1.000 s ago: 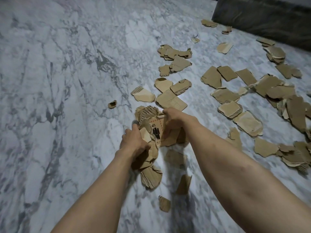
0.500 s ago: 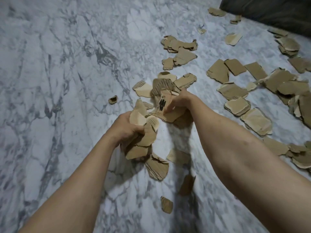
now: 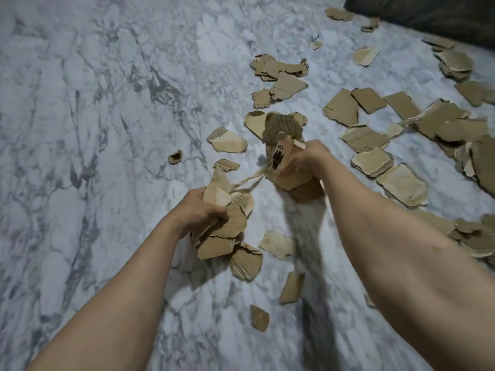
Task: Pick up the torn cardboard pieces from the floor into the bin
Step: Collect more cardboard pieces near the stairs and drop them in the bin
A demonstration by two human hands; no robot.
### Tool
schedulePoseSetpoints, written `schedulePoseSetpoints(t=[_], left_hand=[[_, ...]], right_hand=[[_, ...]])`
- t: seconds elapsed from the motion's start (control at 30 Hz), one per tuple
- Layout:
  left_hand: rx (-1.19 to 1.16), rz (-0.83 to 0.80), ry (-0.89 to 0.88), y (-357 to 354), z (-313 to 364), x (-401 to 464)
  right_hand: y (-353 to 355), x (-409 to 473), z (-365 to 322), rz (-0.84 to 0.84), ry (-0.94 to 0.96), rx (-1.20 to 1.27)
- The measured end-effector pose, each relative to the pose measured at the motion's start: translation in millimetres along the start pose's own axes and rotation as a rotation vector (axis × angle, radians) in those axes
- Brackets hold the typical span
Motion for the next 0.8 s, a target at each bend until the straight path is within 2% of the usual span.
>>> schedulePoseSetpoints(t=[0.1,0.2,0.33,0.43,0.53,0.6,0.67,0.8], left_hand=[[-0.079,-0.022,-0.011,-8.9,-2.2,-9.0],[-0.020,-0.069,-0.007,-19.2,-3.0,-21.0],[0.207,-0.148,0.013,-51.0,-1.6,-32.6],[0.521,-0.066,0.061,-74.3,-15.4,-36.3],[0.674,0.115,0.070,-91.0,-29.6,-44.1],[0.790,0.219,0.084,-98.0,-31.2,-47.8],[0.832,0.250,0.129,-100.8,-32.2,-47.9],[0.792,0.240,0.153,-100.3,-28.6,-51.0]], right_hand=[[38.4,-20.0,36.1,0.059,0.038,0.378],[71.8,-54.2,78.6,-0.031,-0.050,0.507],[78.0,-87.0,118.1,-0.142,-0.172,0.387],[55.6,-90.2,139.5,-0.144,-0.270,0.273],[39.3,-82.6,154.8,-0.093,-0.301,0.248],[37.6,-74.4,160.3,0.008,-0.258,0.247],[39.4,-65.4,165.6,0.127,-0.256,0.218],[34.5,-91.5,160.3,0.176,-0.344,0.163]])
Point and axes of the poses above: each hand's wrist, its own x-axis towards the middle knuckle, its own y-axis out of the back of the hand, z = x × y, the point moved 5 cm from there along x, towards the middle knuckle, and after that the axes turned 11 degrees about -z, right-handed, at the moved point
